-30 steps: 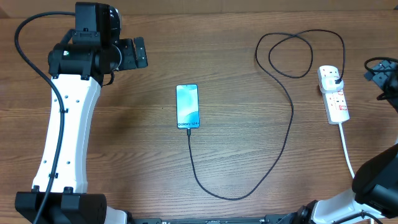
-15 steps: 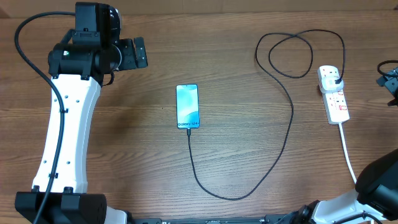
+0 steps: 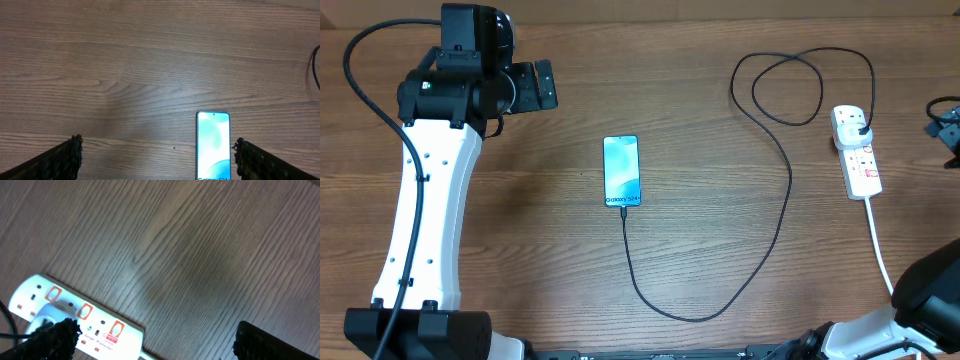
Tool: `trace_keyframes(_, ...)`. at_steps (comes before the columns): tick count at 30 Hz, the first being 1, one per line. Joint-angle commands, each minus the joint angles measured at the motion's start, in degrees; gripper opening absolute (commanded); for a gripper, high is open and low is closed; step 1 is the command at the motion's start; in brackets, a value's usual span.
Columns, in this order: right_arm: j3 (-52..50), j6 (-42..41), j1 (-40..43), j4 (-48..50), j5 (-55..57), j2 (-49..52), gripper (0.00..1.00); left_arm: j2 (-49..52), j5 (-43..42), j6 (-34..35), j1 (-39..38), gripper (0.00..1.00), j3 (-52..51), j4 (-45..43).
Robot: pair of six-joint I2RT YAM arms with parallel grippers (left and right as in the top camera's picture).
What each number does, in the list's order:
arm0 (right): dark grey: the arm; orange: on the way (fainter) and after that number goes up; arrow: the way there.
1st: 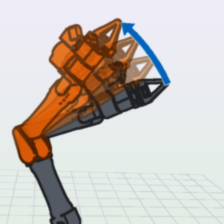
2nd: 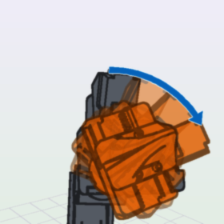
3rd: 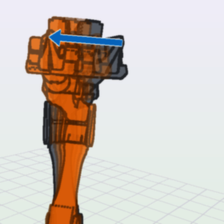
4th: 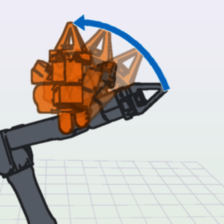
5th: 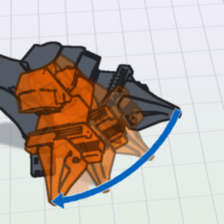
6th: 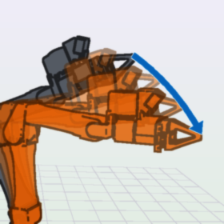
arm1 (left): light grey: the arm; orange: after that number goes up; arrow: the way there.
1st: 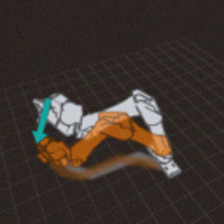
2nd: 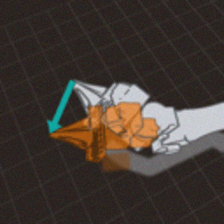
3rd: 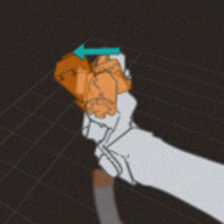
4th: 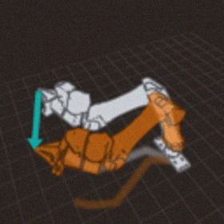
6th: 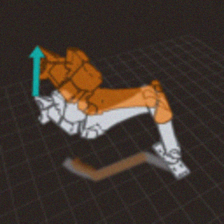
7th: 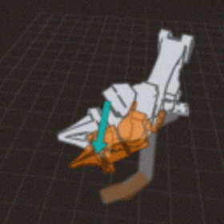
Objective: Plug charger to phone and switch on socket
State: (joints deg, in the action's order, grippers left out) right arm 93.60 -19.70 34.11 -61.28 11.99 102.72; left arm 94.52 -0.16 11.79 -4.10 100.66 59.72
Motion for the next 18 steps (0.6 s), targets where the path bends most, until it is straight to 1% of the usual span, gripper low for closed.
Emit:
trace_keyframes(1, 0.2, 4.9, 0.0, -0.1, -1.4, 1.8, 1.0, 0.3, 0.8, -1.1, 0.0, 1.0, 0.2, 0.1)
trace_keyframes(9, 0.1, 5.7, 0.0, -1.8, -2.1, 3.7, 1.0, 0.3, 0.8, -1.1, 0.0, 1.0, 0.2, 0.1)
trace_keyframes(15, 0.1, 15.6, 0.0, -0.7, -13.3, 5.5, 1.0, 0.3, 0.8, -1.1, 0.0, 1.0, 0.2, 0.0)
trace_keyframes(18, 0.1, 16.2, 0.0, 0.4, -12.7, 7.9, 1.0, 0.3, 0.7, -1.1, 0.0, 1.0, 0.2, 0.0)
